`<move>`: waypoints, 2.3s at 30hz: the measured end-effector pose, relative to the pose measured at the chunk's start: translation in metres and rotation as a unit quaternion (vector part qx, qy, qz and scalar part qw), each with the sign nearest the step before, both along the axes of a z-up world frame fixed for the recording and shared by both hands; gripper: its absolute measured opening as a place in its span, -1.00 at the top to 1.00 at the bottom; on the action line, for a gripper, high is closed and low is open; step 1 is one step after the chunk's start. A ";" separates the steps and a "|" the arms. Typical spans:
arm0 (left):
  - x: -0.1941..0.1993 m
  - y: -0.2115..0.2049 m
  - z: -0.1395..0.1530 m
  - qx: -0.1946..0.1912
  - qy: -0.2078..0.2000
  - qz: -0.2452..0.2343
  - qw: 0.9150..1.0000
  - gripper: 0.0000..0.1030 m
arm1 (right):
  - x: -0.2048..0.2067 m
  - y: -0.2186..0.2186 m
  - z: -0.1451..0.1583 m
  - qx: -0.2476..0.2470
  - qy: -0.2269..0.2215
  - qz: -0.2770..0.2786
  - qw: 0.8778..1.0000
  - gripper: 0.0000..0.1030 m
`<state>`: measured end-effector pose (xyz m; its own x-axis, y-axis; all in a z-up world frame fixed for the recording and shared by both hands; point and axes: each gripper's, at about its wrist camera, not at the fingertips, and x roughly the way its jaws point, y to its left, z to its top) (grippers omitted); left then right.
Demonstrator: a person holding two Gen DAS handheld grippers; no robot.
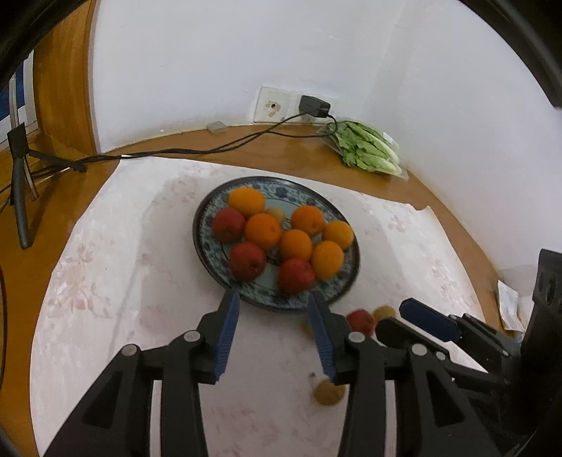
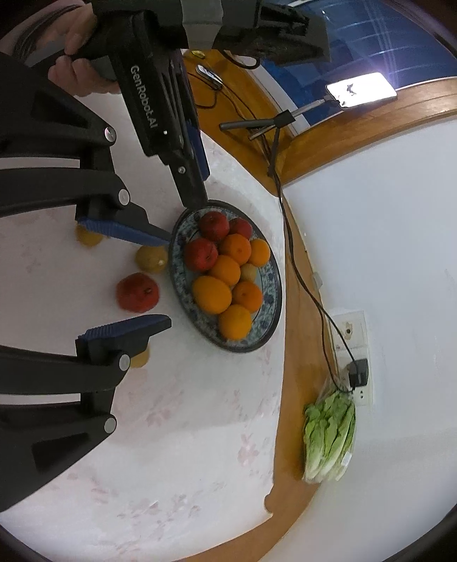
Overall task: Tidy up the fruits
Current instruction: 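Move both open tools back to the remaining fruits on the cloth, then grasp a yellow-green fruit with the left tool while the right tool grasps another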
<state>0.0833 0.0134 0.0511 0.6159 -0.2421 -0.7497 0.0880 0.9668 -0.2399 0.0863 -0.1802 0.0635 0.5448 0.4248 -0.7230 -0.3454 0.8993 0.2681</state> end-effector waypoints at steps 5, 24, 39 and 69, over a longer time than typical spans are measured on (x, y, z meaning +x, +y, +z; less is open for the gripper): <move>-0.014 -0.008 -0.003 -0.007 0.010 -0.007 1.000 0.17 | -0.013 -0.013 -0.003 -0.002 0.007 -0.012 1.000 0.19; -0.044 -0.039 -0.025 0.007 0.042 -0.034 0.999 0.17 | -0.041 -0.047 -0.016 0.013 0.028 -0.046 0.998 0.18; -0.043 -0.059 -0.041 0.038 0.050 -0.048 0.997 0.35 | -0.042 -0.058 -0.026 0.022 0.041 -0.055 0.997 0.18; -0.032 -0.013 -0.035 0.015 0.045 0.001 0.999 0.52 | -0.017 -0.043 -0.022 -0.016 0.074 -0.037 0.996 0.18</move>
<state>0.0516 0.0007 0.0157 0.5471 -0.2178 -0.8082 0.0649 0.9737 -0.2184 0.0689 -0.2231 0.0410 0.4604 0.3637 -0.8097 -0.2375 0.9294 0.2824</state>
